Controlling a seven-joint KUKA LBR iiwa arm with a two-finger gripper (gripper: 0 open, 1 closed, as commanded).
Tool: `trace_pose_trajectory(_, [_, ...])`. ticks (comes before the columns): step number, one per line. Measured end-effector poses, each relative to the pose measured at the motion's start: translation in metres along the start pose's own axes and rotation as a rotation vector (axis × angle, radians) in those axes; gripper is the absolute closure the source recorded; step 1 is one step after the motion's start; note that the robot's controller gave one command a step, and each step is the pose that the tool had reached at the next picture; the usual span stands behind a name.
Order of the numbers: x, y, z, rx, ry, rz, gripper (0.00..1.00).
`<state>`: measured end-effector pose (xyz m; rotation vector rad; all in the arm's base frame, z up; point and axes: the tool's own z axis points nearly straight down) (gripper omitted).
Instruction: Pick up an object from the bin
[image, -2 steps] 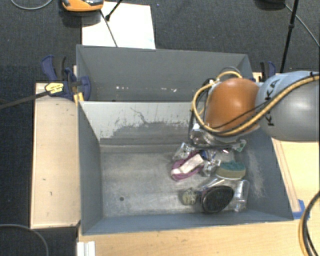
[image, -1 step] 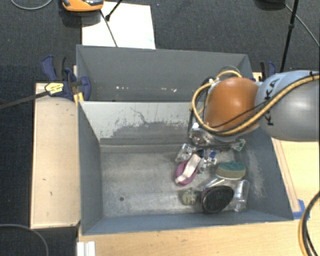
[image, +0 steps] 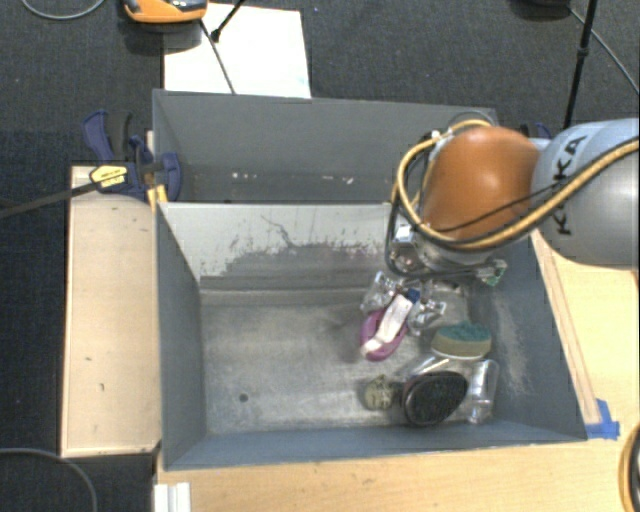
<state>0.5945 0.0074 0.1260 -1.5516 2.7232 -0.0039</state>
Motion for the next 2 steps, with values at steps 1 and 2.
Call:
trace_pose_trajectory(1, [-0.001, -0.001, -0.006, -0.003, 0.0, 0.01, 1.0])
trace_pose_trajectory(2, [-0.002, -0.002, -0.069, 0.001, 0.0, 0.02, 1.0])
